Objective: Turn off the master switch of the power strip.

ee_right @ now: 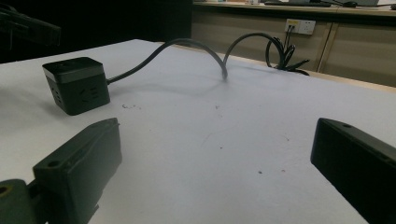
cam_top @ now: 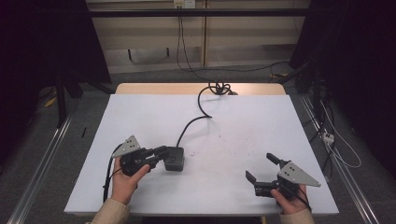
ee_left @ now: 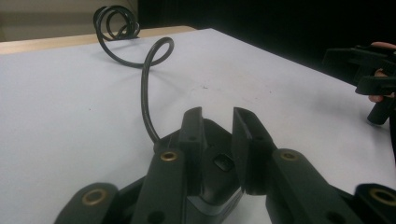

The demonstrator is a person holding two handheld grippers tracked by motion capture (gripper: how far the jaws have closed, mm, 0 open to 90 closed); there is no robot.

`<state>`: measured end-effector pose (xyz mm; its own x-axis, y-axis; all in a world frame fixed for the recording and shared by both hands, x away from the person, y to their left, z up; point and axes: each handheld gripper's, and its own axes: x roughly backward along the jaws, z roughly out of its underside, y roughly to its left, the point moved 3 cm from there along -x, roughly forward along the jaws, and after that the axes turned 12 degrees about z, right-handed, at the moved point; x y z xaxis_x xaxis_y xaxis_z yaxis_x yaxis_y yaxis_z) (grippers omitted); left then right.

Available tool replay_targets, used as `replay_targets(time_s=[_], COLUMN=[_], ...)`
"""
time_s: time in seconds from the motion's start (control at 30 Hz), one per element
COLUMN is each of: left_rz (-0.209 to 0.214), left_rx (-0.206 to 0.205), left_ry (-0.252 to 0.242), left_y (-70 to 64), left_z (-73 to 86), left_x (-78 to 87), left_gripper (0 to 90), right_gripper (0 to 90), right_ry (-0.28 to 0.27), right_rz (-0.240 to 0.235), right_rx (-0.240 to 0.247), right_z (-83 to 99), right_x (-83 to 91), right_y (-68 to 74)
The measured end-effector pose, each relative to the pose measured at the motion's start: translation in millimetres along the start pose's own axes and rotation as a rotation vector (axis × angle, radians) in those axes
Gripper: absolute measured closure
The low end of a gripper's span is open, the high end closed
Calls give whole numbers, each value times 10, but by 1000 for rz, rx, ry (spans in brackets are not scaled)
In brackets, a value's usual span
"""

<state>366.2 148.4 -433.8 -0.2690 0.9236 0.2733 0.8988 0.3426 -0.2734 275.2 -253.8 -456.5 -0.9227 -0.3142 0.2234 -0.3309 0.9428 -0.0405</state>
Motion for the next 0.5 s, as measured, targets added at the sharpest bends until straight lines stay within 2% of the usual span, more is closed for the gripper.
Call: replay_targets(time_s=[0.1, 0.5], left_rz=[2, 14], left_rx=[8, -3], left_ry=[7, 28], left_y=[1, -13], left_z=[6, -8], left_x=[-10, -42], left_gripper=[771, 807], right_gripper=[14, 15], right_ry=[0, -1], right_rz=[1, 1], right_rx=[2, 3], right_z=[-1, -3], right_x=[2, 1], right_y=[0, -2])
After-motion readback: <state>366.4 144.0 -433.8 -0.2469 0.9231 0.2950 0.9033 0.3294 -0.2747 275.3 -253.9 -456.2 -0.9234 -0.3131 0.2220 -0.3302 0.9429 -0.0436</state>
